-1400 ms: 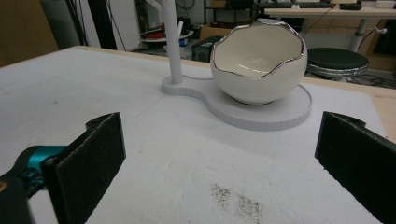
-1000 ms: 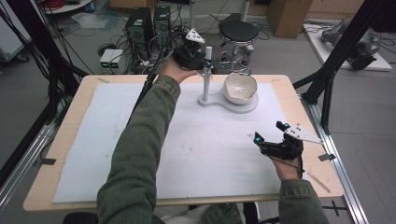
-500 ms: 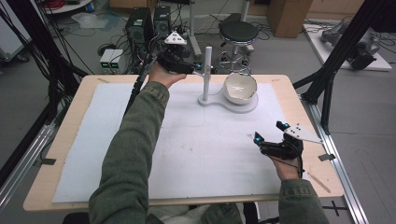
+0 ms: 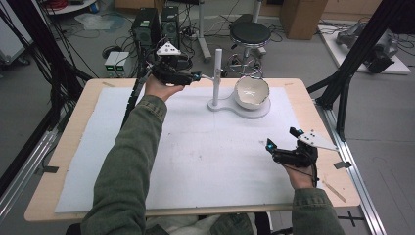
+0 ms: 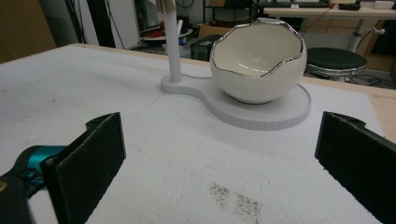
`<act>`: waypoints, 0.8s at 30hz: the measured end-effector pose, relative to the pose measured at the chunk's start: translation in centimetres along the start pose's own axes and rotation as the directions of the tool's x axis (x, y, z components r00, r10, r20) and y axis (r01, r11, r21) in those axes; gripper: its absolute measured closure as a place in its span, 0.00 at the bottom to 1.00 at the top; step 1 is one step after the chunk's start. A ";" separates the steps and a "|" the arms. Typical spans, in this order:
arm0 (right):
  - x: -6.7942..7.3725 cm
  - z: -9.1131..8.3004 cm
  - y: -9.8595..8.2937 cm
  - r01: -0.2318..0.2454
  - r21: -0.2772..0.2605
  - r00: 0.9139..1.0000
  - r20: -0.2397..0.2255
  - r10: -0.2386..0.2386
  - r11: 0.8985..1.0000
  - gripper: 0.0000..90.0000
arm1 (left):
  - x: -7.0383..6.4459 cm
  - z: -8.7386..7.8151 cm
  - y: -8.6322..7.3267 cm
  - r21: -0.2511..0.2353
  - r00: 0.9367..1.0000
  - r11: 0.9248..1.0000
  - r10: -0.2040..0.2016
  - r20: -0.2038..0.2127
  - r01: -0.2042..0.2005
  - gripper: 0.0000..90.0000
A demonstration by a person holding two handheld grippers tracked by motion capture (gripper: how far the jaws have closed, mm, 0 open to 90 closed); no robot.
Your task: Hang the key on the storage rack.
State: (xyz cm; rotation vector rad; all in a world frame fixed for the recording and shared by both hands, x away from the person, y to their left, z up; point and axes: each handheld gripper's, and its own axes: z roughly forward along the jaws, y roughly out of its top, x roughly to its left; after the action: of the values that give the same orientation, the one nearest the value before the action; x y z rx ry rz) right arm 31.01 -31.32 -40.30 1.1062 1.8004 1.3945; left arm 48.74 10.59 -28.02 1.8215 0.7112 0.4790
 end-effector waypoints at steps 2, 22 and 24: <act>0.0 0.0 0.0 0.002 -0.002 1.000 0.003 -0.002 1.000 0.01 | 0.1 -0.3 -0.3 -0.002 1.000 1.000 -0.015 -0.001 0.015 0.28; 0.0 -0.1 0.0 0.005 -0.003 1.000 0.009 -0.005 1.000 0.01 | 1.2 -4.1 -3.9 -0.021 0.996 0.996 -0.088 -0.020 0.088 0.06; 0.1 -0.1 0.0 0.005 -0.002 1.000 0.010 -0.005 1.000 0.01 | 1.2 -4.5 -4.3 -0.033 0.994 0.994 -0.106 -0.024 0.105 0.02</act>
State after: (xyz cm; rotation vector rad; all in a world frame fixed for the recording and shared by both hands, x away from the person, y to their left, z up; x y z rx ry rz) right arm 30.91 -31.32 -40.27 1.1050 1.7935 1.3858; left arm 45.78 15.65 -30.44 1.7417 0.8088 0.4422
